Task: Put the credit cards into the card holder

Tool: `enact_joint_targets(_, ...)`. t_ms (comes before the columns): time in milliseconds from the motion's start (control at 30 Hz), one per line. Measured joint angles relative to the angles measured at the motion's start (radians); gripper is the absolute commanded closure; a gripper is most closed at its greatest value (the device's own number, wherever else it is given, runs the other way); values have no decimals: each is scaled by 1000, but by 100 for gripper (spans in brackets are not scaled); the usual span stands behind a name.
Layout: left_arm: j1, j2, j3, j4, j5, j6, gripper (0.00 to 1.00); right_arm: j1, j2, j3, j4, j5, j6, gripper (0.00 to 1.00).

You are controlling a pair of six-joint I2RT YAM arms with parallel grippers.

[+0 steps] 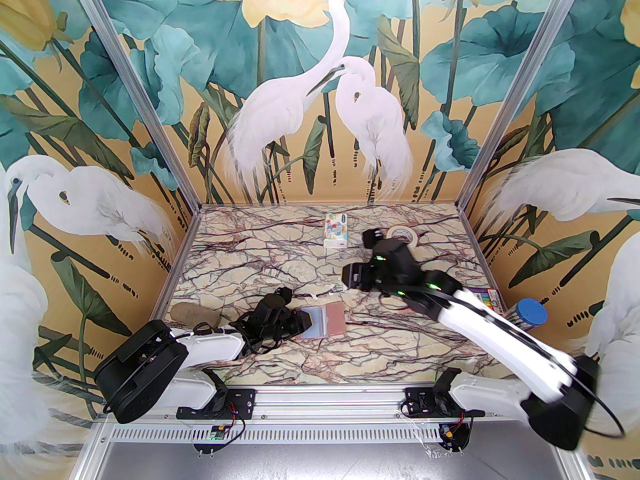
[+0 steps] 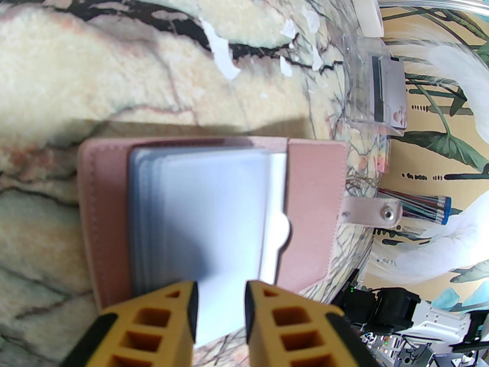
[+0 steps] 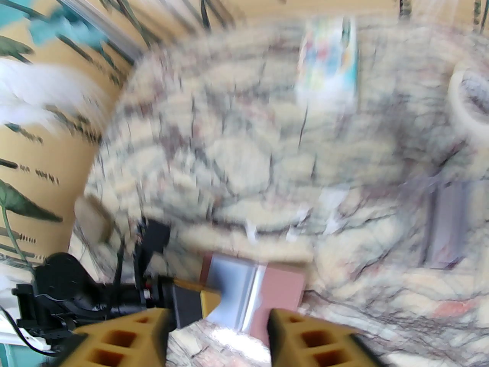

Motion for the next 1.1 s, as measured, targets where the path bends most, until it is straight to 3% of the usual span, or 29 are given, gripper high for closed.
enact_joint_targets(67,0,0,0,0,0,0,72,-22,-51,-16,18,39,-10,22)
enact_joint_targets(267,0,0,-8,16,0,0,72,-152,-72,-71,-3,45,-69,25)
enact_joint_targets(600,0,7,-24,56,0,-1,72,-403,248,68,-227,-53,-226,30)
enact_joint_targets(867,0,39,-24,105,1,-1,72,-433,536,215,-341,-29,-285,32)
enact_joint_targets(1100,0,39,-24,105,1,-1,72,-462,653,267,-379,5,-301,36)
